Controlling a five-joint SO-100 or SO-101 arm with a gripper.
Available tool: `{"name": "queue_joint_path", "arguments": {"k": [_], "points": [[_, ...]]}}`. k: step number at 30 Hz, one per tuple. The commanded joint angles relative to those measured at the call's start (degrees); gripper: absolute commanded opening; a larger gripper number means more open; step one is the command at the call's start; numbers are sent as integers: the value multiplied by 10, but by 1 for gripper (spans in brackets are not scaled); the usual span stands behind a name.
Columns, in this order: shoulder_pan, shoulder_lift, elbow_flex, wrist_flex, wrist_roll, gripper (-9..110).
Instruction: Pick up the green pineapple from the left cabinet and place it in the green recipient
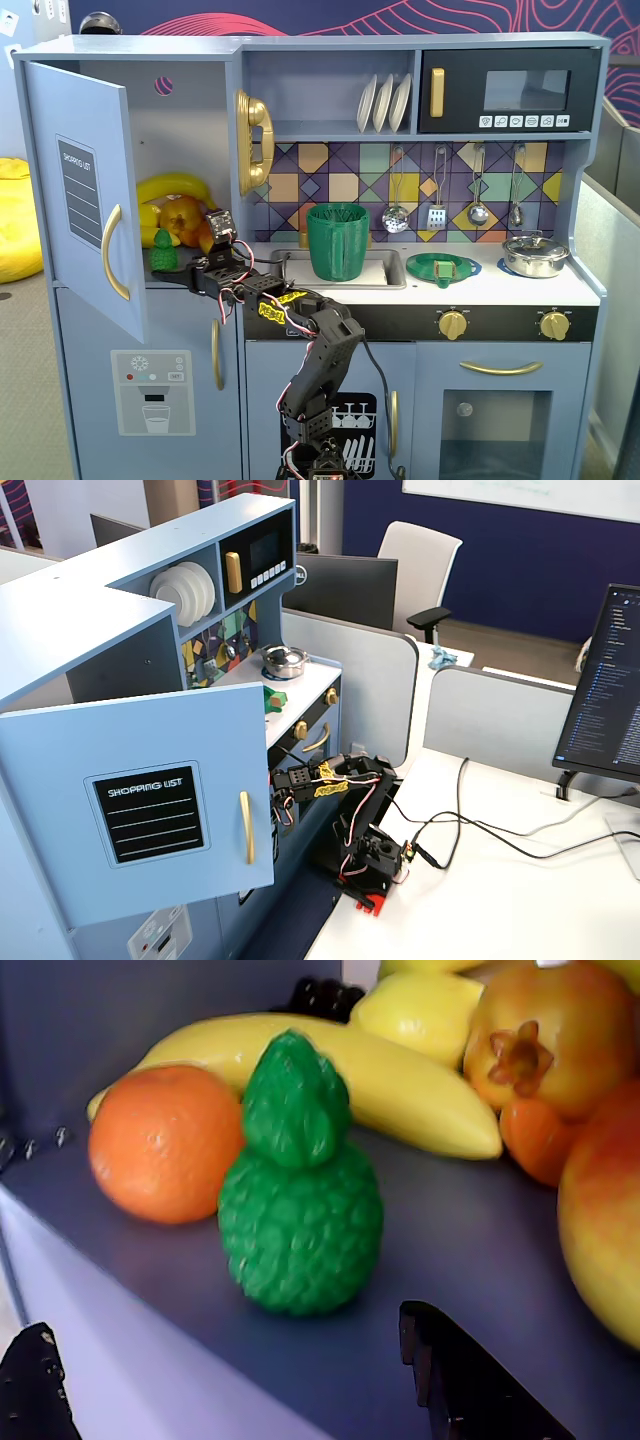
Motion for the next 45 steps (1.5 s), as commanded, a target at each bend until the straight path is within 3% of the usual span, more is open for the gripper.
{"name": "queue_joint_path", "arguments": {"k": [1,16,40,45], "points": [[0,-22,-62,-44,1,39],[6,-154,-108,-163,-19,40],[17,-323,-277,-185,-40,38],[17,-345,-305,-183,-55,29]]}}
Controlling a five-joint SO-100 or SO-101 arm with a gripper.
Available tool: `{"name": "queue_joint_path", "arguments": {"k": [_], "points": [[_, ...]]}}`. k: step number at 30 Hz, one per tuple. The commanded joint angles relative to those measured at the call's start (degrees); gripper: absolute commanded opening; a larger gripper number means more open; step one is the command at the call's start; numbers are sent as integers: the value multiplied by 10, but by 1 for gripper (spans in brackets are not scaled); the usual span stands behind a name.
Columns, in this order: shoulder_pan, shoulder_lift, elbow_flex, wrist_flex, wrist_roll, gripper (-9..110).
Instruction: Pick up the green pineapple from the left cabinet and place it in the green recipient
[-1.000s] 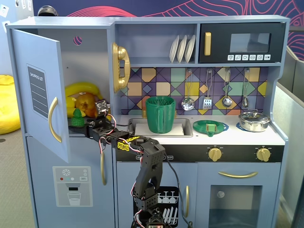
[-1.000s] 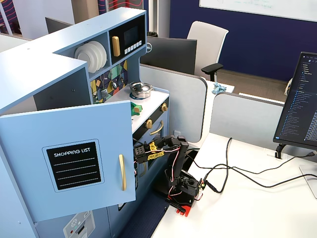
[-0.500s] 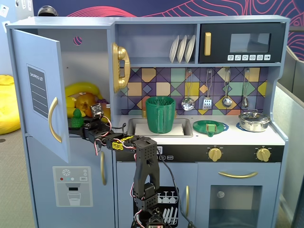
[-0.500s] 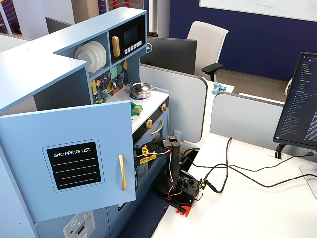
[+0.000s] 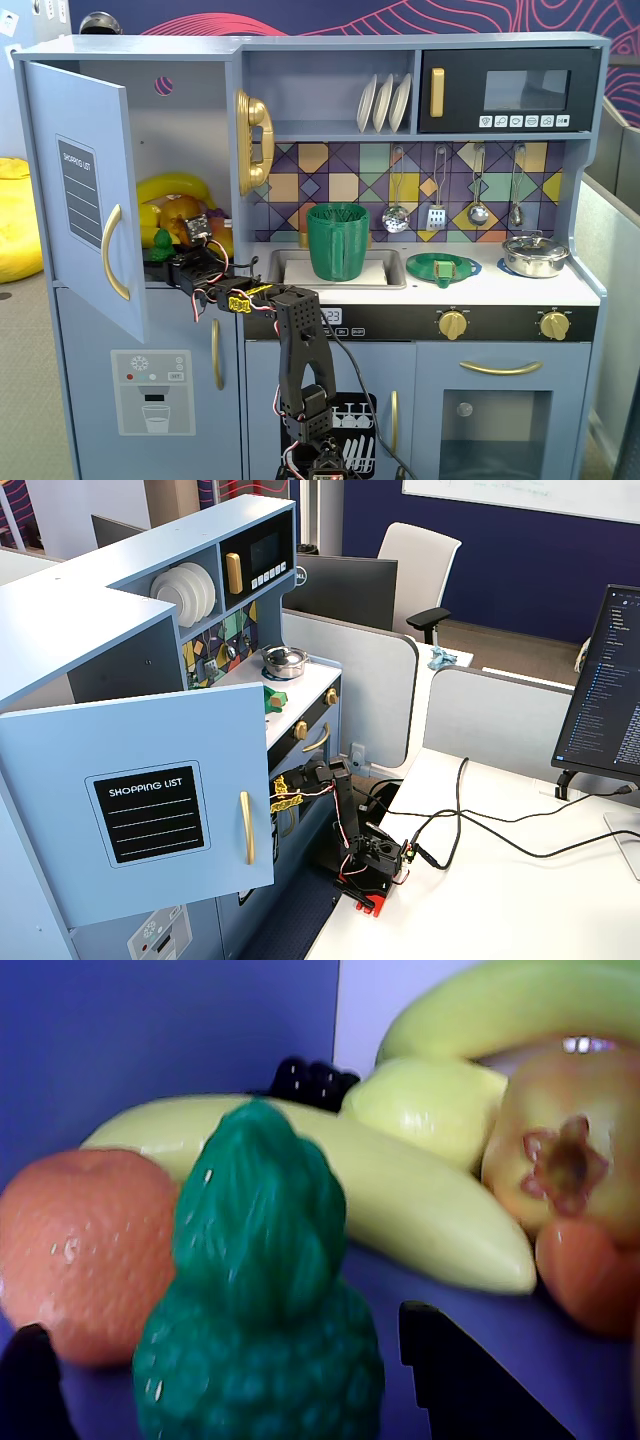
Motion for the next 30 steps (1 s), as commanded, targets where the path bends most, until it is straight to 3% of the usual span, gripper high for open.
{"name": "queue_joint_path", "arguments": {"k": [1,4,5,16,24,30], "points": [[11,1,-48,0,-33,23],[11,8,-42,36,-88,1],[11,11,-39,41,-97,0],[-5,65,-18,87,-120,0],[-39,303,129,180,-163,0],[-5,504,251,260,-152,0]]}}
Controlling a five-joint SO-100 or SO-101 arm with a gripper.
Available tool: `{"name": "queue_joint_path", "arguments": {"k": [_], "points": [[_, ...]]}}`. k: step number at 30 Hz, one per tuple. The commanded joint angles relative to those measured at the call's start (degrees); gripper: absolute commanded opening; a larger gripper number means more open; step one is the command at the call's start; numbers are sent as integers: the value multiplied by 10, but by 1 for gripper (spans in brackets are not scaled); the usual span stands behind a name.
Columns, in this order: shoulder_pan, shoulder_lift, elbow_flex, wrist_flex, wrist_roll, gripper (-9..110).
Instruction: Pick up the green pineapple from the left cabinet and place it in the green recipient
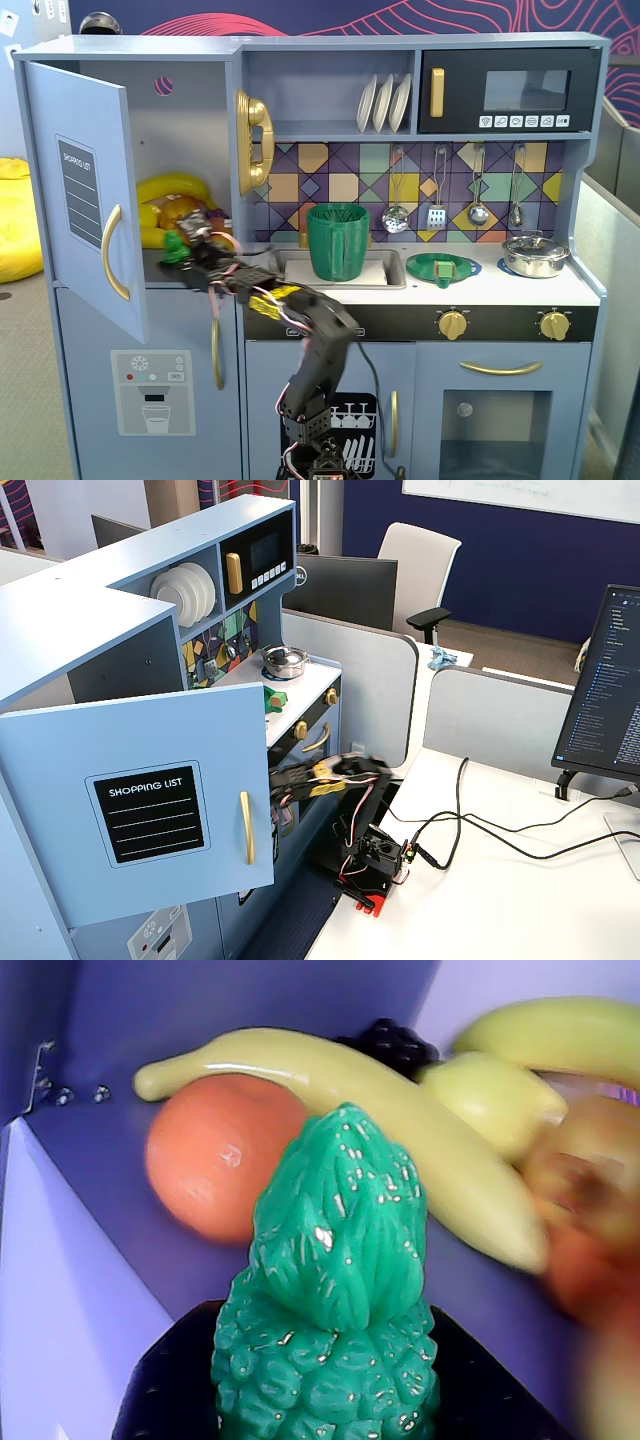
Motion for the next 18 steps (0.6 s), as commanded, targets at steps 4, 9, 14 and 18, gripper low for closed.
{"name": "queue_joint_path", "arguments": {"k": [4,9,14,18], "points": [[59,252,95,93,-4,0],[123,359,105,220,11,0],[207,406,76,305,40,0],[289,395,39,323,70,0]]}}
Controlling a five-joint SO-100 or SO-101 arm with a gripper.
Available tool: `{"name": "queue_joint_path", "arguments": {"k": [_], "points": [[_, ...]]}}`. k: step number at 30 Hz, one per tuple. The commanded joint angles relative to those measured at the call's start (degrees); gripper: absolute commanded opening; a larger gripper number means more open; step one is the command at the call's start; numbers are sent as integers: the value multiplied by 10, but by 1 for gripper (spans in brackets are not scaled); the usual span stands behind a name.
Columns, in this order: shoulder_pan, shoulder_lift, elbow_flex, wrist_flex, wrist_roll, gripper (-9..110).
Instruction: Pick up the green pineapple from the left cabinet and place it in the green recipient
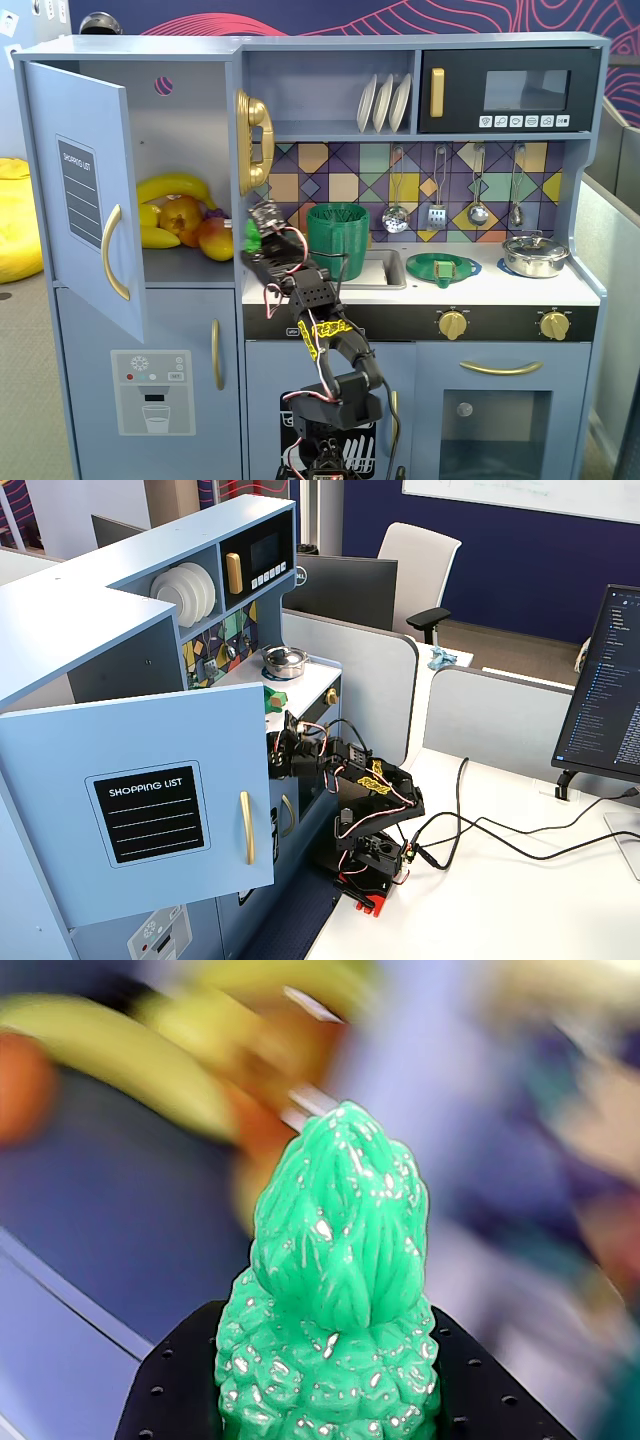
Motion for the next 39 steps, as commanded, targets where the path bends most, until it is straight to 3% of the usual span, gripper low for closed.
{"name": "queue_joint_path", "arguments": {"k": [1,10,23,29,33,37,39], "points": [[98,-1,-69,14,36,0],[266,-167,-185,-42,125,0],[277,-475,-425,-171,116,0],[271,-579,-530,-160,104,0],[272,-608,-555,-146,92,9],[278,-618,-558,-153,142,30],[279,-620,-559,-157,148,33]]}}
